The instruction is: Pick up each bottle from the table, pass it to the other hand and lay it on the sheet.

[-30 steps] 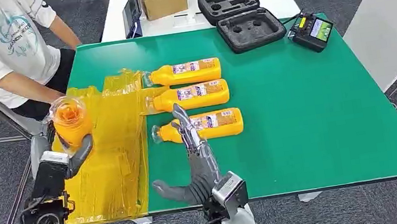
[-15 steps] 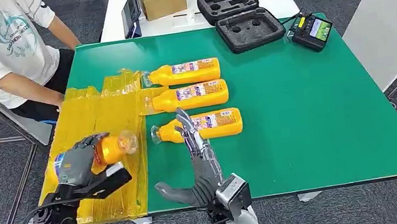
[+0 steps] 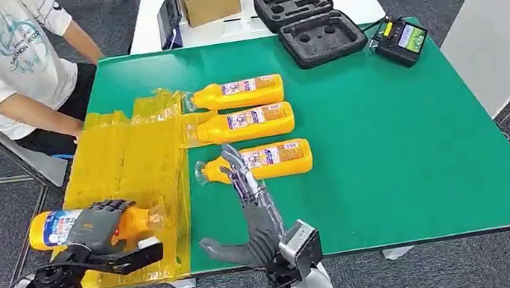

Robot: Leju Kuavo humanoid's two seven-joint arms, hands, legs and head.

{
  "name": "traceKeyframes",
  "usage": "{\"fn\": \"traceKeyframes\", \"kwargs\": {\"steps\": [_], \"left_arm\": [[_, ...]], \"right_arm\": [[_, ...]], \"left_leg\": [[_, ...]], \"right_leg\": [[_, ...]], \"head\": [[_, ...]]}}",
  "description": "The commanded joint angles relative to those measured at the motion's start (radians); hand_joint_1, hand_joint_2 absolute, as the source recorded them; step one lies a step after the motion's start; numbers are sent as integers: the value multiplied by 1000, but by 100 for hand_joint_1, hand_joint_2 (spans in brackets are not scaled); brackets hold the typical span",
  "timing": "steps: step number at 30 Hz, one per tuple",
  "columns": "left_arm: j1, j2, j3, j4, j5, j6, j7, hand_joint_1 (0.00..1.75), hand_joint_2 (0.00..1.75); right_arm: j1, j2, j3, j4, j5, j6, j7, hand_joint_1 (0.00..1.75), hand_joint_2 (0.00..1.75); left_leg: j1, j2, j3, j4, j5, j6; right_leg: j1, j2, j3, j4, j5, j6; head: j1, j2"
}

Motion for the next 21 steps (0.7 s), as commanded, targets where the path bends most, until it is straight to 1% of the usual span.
{"fn": "traceKeyframes", "kwargs": {"steps": [1, 4, 8, 9, 10, 11, 12, 15, 21], "left_arm": [[-66, 25, -87, 126, -7, -40, -6, 175, 175], [-66, 25, -87, 126, -7, -40, -6, 175, 175], [-105, -10, -111, 188, 16, -64, -22, 175, 175], [-117, -18, -114, 206, 25, -74, -25, 175, 175], [-139, -27, -118, 240, 52, -86, -33, 70, 175], [-154, -26, -125, 257, 65, -100, -40, 10, 175], [-164, -33, -120, 273, 99, -120, -57, 0, 175], [-198, -42, -125, 319, 172, -154, -74, 0, 175], [-200, -47, -123, 327, 188, -159, -75, 0, 175]], "right_arm": [[-21, 19, -38, 80, -3, 2, 1, 0, 175], [-21, 19, -38, 80, -3, 2, 1, 0, 175], [-13, 18, -41, 80, -2, 1, 1, 0, 175], [-14, 19, -41, 85, -1, 4, 1, 0, 175], [-21, 22, -43, 95, -1, 2, 1, 0, 175], [-30, 25, -45, 105, -4, 3, 1, 0, 175], [-38, 28, -47, 116, -7, 4, 1, 0, 175], [-52, 34, -48, 139, -9, -1, 1, 0, 175], [-52, 34, -49, 142, -9, -1, 1, 0, 175]], "left_leg": [[0, -2, 5, -1, -1, -1], [0, -2, 5, -2, 0, -1], [0, -3, 5, -1, 0, -1], [0, -4, 7, -2, 0, -2], [0, -3, 7, -2, 0, -1], [0, -3, 6, -2, 1, -1], [0, -4, 8, -2, 1, -2], [0, -3, 8, -2, 1, -2], [0, -3, 10, -3, 1, -2]], "right_leg": [[0, 0, 5, -1, -1, -1], [0, 0, 5, -1, -1, -1], [0, -1, 5, -1, -1, -1], [0, -2, 7, -2, -1, -1], [0, -2, 6, -1, -1, -1], [0, -3, 7, -1, -1, -1], [0, -3, 8, -2, -1, -1], [0, -2, 9, -1, 0, -1], [0, -2, 10, -2, 0, -2]], "head": [[0, 0], [0, 0], [0, 0], [0, 0], [0, 0], [0, 0], [0, 0], [0, 0], [0, 0]]}}
